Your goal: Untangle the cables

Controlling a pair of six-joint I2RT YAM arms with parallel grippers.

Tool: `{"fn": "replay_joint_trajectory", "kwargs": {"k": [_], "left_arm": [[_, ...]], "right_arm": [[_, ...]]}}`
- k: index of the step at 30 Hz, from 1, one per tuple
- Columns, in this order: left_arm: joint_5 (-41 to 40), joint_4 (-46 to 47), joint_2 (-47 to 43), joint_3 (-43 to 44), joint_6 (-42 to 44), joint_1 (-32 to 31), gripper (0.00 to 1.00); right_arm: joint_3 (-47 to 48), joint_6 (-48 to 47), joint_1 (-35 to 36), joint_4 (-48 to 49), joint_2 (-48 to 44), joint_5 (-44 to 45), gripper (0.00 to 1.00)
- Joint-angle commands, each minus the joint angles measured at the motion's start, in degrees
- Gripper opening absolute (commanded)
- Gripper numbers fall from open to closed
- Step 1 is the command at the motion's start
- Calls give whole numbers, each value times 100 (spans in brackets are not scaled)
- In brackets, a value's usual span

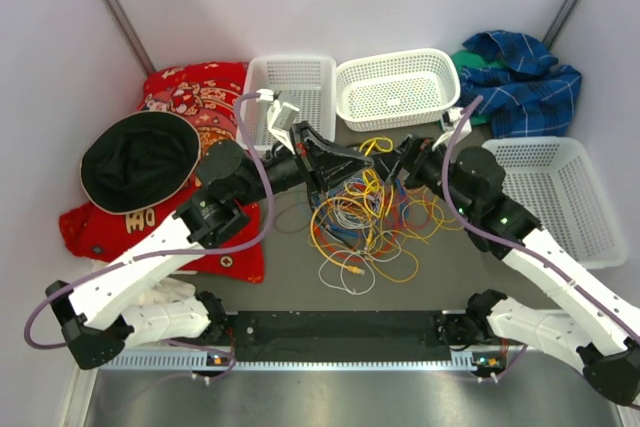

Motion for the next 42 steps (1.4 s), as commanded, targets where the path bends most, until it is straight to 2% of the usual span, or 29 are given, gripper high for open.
{"fn": "replay_joint_trajectory", "kwargs": {"k": [1, 2, 6, 8, 10, 12, 13, 14, 15, 17, 18, 21, 27, 37, 40, 42], "left_arm": [[-12, 71, -17, 338, 52, -13, 0], [-20, 71, 1, 355, 61, -13, 0], [-38, 36, 53, 531, 140, -13, 0], [-82, -61, 71, 593, 246, -13, 0], [-108, -105, 62, 645, 342, -13, 0], [-178, -131, 62, 698, 395, -13, 0], [-196, -149, 54, 716, 465, -13, 0], [-222, -193, 54, 759, 492, -13, 0], [-240, -210, 54, 821, 527, -13, 0], [-258, -298, 62, 891, 615, -13, 0], [-266, -307, 71, 944, 632, -13, 0], [-249, -325, 98, 979, 650, -13, 0], [-214, -281, 168, 1006, 571, -13, 0], [-152, -219, 177, 988, 448, -13, 0], [-135, -210, 185, 962, 404, -13, 0], [-135, -219, 177, 945, 387, -13, 0]], "right_arm": [[-306, 191, 30, 676, -141, -485, 88], [-377, 217, 39, 641, -123, -529, 88], [-649, 375, 30, 685, -114, -881, 67], [-816, 454, 30, 694, -237, -996, 64], [-895, 481, 39, 676, -447, -865, 44], [-975, 464, 39, 510, -606, -820, 30], [-992, 438, 30, 413, -676, -776, 28], [-993, 429, 21, 273, -842, -724, 28], [-993, 411, 30, 2, -931, -654, 43], [-1001, 358, 39, -237, -1272, -408, 62], [-1001, 341, 30, -412, -1379, -346, 76], [-975, 323, 39, -632, -1774, -39, 90], [-896, 253, 21, -423, -1960, -291, 88], [-694, 253, 39, 447, -1319, -679, 82], [-641, 244, 30, 641, -1073, -688, 72], [-615, 261, 30, 694, -915, -671, 57]]}}
